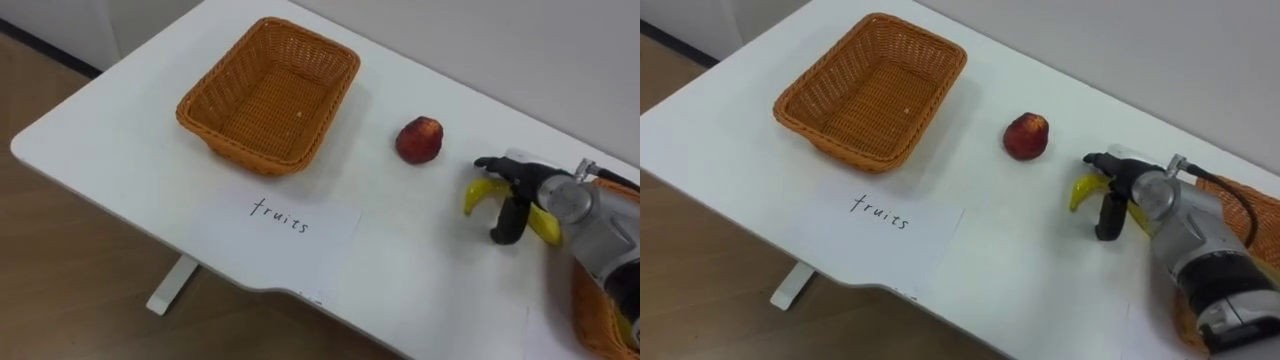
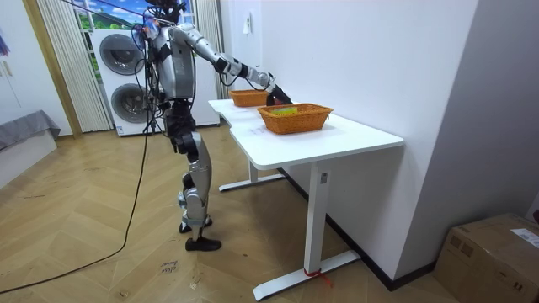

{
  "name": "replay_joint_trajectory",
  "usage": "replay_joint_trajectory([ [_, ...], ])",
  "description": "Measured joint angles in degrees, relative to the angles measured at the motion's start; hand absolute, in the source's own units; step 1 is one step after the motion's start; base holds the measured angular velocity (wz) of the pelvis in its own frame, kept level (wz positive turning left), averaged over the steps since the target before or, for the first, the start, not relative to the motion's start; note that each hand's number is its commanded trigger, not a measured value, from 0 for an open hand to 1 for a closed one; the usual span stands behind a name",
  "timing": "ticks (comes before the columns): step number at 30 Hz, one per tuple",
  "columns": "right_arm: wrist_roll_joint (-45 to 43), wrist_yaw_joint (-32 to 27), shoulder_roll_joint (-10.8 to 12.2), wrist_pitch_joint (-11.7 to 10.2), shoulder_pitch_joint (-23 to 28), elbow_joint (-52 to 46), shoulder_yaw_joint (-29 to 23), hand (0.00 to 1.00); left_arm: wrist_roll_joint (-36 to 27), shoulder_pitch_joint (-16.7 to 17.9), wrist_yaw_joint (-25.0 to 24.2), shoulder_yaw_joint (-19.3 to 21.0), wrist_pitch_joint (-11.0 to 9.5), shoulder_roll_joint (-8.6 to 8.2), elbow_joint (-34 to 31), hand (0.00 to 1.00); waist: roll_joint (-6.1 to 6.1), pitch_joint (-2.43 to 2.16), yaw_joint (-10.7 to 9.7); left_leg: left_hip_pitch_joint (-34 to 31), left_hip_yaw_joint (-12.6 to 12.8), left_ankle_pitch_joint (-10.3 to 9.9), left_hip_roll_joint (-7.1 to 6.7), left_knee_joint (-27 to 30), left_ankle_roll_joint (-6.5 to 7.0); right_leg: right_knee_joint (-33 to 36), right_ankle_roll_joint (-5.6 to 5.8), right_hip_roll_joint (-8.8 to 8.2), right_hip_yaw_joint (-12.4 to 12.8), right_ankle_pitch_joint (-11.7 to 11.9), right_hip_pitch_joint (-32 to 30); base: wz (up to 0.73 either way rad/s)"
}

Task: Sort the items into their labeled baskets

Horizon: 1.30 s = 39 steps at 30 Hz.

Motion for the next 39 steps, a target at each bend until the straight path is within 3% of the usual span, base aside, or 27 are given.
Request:
replay_joint_trajectory([
  [10,-0.5,-3.5,-0.3,0.7,-0.2,0.1,0.0,1.0,-0.1,0.0,0.0,-0.1,0.0,0.2,0.0,0.0,0.0,0.02,0.0,-0.1,-0.3,0.0,0.04,-0.1,-0.03,-0.1,0.0,0.05,-0.5,0.0,0.1,0.01],
  [16,-0.3,-6.5,-0.4,0.6,-0.2,1.2,0.5,1.0,-0.1,-0.8,0.0,-1.9,-0.5,0.35,0.1,0.0,0.38,0.31,0.1,0.0,-0.3,0.0,0.04,-0.2,-0.03,-1.0,0.08,0.21,-0.5,0.0,0.4,0.0],
  [29,0.6,-6.2,-0.7,0.0,-0.5,0.8,1.6,1.0,-0.1,-1.9,0.0,-2.2,-0.9,0.43,0.5,0.0,0.43,0.4,0.0,0.0,0.1,0.0,0.11,-0.5,-0.03,-1.0,0.09,0.36,0.2,0.0,0.2,0.0],
  [39,2.1,-5.4,-0.6,0.5,-0.5,0.2,1.7,1.0,-0.6,-1.9,0.1,-2.1,-0.9,0.48,1.2,0.0,0.11,0.2,-0.1,0.2,0.2,0.0,0.14,-0.6,-0.03,-1.0,0.09,0.37,0.6,0.0,0.3,0.0],
])
